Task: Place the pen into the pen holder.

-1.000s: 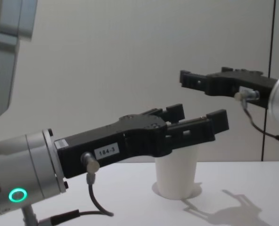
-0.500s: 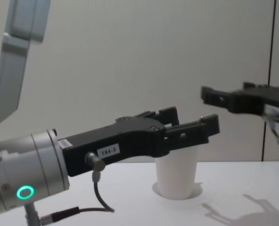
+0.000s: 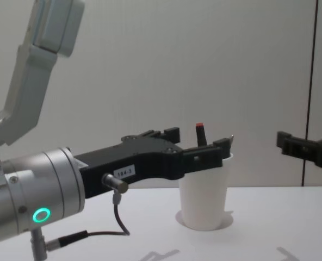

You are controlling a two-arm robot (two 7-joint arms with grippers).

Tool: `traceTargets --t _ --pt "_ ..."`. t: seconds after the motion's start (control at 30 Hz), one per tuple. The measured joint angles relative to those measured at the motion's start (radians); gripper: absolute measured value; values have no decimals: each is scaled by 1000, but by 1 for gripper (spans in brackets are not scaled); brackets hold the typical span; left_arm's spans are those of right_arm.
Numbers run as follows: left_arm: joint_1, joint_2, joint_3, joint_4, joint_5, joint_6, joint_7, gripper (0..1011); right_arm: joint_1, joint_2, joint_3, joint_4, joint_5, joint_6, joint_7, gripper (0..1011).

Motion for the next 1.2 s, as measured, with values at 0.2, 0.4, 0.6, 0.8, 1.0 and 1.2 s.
traceTargets --t 0.2,0.4,0.6,0.8,1.0,1.2 --pt "-7 4 11 -1 28 2 72 1001 -27 16 12 -12 4 -6 -3 1002" --pt "-15 10 25 -2 63 4 160 1001 -29 17 13 -13 5 -7 -3 1001" --pt "-23 15 37 -4 95 6 240 1001 -29 17 13 -13 5 -7 -3 1002" --pt "-31 20 49 -5 126 8 318 1001 -29 17 13 -13 5 -7 -2 1001" --pt "-38 24 59 -6 153 10 388 1001 -29 17 13 -13 5 -7 -2 1001" --pt "-45 29 71 -8 184 12 467 1001 -29 17 13 -13 4 -7 -2 1001"
